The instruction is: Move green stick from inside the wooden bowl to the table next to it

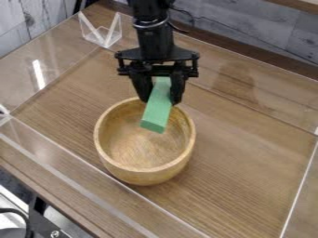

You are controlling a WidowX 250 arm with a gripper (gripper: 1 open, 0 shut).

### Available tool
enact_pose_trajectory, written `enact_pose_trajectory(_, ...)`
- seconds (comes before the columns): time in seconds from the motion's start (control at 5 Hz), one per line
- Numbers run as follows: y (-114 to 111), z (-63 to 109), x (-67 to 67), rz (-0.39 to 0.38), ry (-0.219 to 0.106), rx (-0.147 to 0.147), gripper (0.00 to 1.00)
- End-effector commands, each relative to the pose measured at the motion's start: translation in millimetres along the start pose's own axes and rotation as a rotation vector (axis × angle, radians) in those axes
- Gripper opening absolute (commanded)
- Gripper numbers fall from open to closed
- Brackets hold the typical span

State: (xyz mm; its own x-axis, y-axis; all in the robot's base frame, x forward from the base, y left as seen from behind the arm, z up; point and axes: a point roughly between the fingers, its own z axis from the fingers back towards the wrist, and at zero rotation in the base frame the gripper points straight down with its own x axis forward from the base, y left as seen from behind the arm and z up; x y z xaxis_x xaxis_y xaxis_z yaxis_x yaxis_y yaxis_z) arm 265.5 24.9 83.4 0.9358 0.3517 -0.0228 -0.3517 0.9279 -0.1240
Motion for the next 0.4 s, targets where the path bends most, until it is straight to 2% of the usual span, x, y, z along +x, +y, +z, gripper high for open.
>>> enact_pose_trajectory(0.0, -8.8, 14.9, 13.1, -0.013, -0.077, -0.017, 0.0)
enact_pose_trajectory(0.2, -11.2, 13.7, 15.1, -0.013, -0.087, -0.019, 0.0)
